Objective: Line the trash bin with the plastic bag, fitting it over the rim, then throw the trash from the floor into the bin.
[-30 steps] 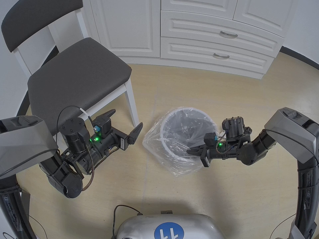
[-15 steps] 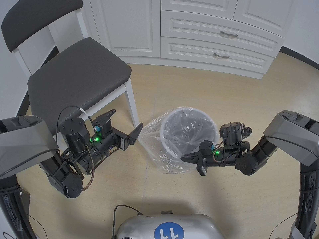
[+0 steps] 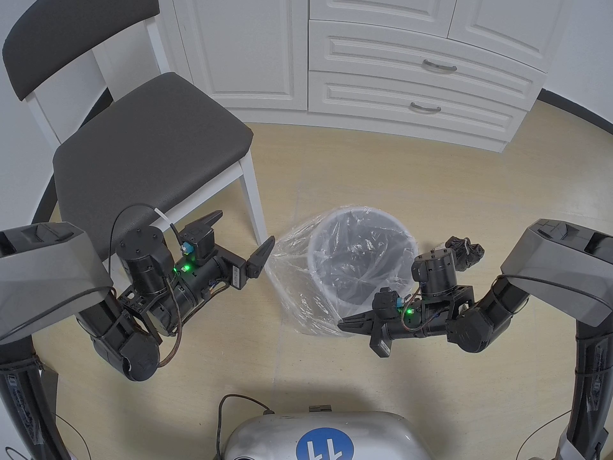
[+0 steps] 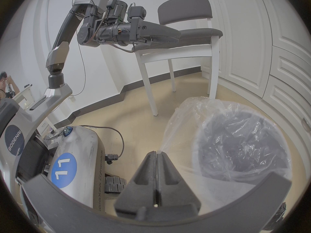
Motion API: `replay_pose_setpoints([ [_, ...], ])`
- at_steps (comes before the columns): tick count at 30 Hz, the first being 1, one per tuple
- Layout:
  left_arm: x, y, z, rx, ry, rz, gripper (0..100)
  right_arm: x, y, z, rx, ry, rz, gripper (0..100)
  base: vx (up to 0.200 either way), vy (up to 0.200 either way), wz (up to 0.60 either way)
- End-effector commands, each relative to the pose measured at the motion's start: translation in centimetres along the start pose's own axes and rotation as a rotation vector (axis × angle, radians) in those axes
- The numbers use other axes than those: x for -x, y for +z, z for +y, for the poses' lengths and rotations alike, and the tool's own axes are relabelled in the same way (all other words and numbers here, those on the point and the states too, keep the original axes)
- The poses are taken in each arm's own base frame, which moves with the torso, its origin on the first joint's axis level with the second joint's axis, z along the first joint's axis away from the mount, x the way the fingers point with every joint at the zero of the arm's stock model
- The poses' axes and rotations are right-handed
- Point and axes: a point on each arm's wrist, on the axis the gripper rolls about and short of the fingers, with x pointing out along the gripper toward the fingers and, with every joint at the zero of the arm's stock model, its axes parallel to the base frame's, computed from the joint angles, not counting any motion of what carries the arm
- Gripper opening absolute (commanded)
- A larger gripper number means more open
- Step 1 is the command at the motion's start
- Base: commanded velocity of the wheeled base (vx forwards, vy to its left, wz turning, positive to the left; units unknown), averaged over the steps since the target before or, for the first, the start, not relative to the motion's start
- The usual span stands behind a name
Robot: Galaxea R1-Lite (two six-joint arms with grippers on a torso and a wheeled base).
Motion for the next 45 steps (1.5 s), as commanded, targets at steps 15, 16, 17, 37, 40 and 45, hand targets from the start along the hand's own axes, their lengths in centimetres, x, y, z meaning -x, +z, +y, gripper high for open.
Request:
replay_pose_setpoints([
  [15,-0.3,-0.6,-0.1,0.001,-0.002,0.012,100,-3.7,-2.1,0.5,0.018,-0.027,0.055,0,0.0,0.0,0.0],
  [16,-0.3,-0.6,-0.1,0.001,-0.002,0.012,100,-4.0,-2.3,0.3,0.02,-0.047,0.07,0,0.0,0.0,0.0],
  [17,-0.3,-0.6,-0.1,0.001,-0.002,0.012,100,-4.1,-2.4,0.3,0.021,-0.059,0.08,0,0.0,0.0,0.0],
  [37,-0.3,-0.5,-0.1,0.002,-0.002,0.009,100,-7.1,-4.8,0.8,0.05,-0.224,0.182,0,0.0,0.0,0.0],
  [40,-0.3,-0.5,-0.1,0.002,-0.002,0.01,100,-7.1,-4.8,0.8,0.048,-0.224,0.181,0,0.0,0.0,0.0],
  [45,-0.3,-0.5,-0.1,0.002,-0.002,0.009,100,-7.1,-4.3,0.9,0.055,-0.223,0.172,0,0.0,0.0,0.0],
])
